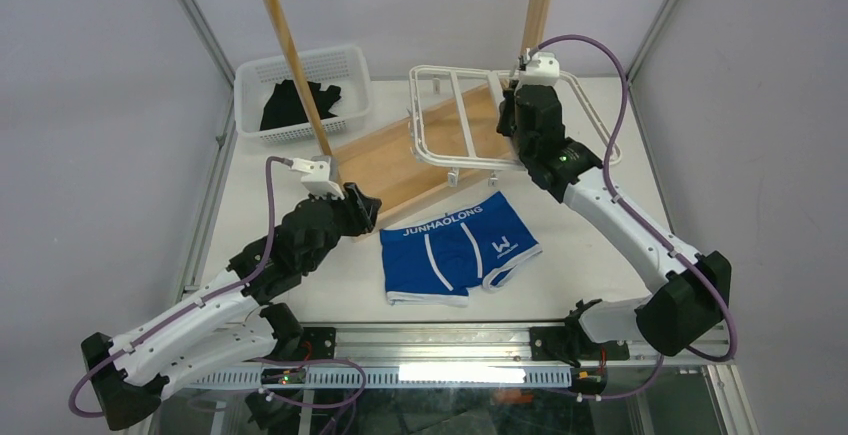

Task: Clip the underwear to the hanger
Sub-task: Place the hanger at the center of the board.

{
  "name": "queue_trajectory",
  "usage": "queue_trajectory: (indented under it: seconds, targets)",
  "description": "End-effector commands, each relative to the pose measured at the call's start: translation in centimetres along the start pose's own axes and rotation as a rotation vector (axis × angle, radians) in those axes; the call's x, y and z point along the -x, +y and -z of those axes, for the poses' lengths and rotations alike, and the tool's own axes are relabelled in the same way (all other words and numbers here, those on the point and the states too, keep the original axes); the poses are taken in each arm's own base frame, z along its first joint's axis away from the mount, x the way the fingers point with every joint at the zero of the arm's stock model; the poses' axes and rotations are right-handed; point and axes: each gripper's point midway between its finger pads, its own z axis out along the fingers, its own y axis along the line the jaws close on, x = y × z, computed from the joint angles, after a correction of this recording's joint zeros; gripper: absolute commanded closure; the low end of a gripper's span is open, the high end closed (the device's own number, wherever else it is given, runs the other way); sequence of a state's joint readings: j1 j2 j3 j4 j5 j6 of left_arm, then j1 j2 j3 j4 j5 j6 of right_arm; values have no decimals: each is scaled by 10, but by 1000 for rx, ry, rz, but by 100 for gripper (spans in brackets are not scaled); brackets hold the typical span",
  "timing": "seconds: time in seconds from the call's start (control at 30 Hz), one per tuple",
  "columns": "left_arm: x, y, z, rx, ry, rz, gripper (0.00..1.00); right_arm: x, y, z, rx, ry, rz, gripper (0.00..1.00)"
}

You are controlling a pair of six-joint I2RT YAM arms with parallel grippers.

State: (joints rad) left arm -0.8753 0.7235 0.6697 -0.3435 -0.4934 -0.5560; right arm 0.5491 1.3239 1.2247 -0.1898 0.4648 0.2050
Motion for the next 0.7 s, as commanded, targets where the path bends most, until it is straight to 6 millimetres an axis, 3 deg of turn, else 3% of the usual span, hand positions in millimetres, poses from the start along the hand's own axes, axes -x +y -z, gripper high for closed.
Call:
queue_trajectory:
  seconds: [0.0, 0.23, 0.67]
  targets:
    - [25, -19, 2, -69, -55, 2, 54, 76, 14, 11, 56, -219, -134, 100]
    - [23, -21, 3, -94, -52, -14, 58, 74, 29, 6, 184, -250, -32, 100]
    - [12, -18, 3, -138, -87, -14, 58, 63, 31, 2, 388, -238, 52, 100]
